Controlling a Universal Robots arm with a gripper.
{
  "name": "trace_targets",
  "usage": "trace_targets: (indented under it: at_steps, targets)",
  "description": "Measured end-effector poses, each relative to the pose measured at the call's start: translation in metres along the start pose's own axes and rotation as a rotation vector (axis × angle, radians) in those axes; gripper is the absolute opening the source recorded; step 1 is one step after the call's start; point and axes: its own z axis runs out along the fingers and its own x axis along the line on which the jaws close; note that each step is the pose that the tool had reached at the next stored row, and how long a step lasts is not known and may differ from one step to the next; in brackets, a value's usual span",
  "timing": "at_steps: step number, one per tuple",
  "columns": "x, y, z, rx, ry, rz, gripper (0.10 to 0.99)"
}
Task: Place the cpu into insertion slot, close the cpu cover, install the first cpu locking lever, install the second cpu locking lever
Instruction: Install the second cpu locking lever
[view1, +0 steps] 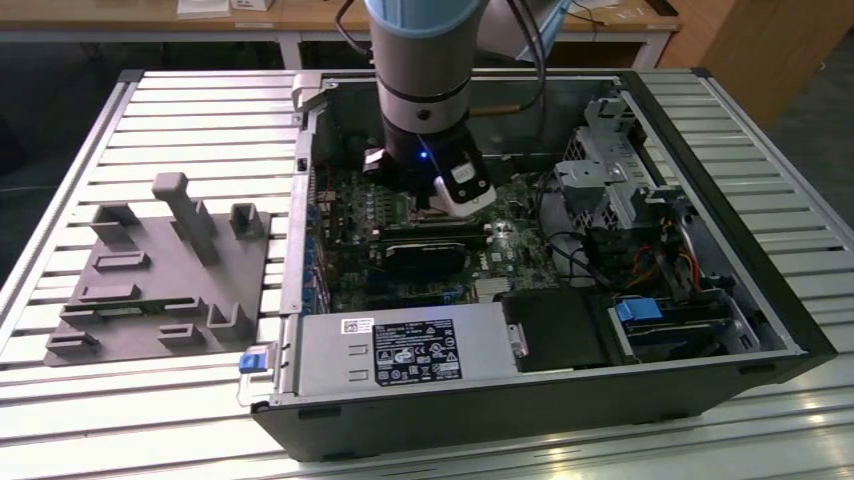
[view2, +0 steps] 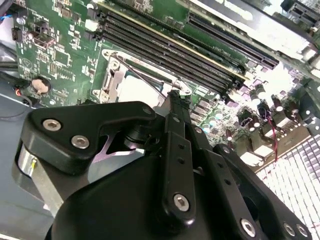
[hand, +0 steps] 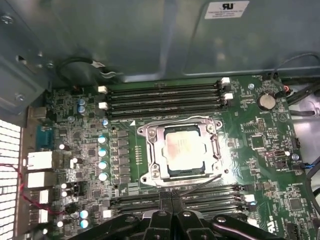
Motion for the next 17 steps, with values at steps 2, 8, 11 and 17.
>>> trace_targets:
  at_steps: [2,8,11,17]
  targets:
    - [-0.0020,-0.0008,0.0028,0.000,0.0017,0.001,0.102]
    - [-0.0040,-0.0033,0.0120,0.001,0.0079,0.005,0.102]
    - [-0.0038,-0.0045,0.0163,0.002,0.0101,0.006,0.102]
    - [-0.0021,-0.0069,0.0246,0.002,0.0123,0.007,0.102]
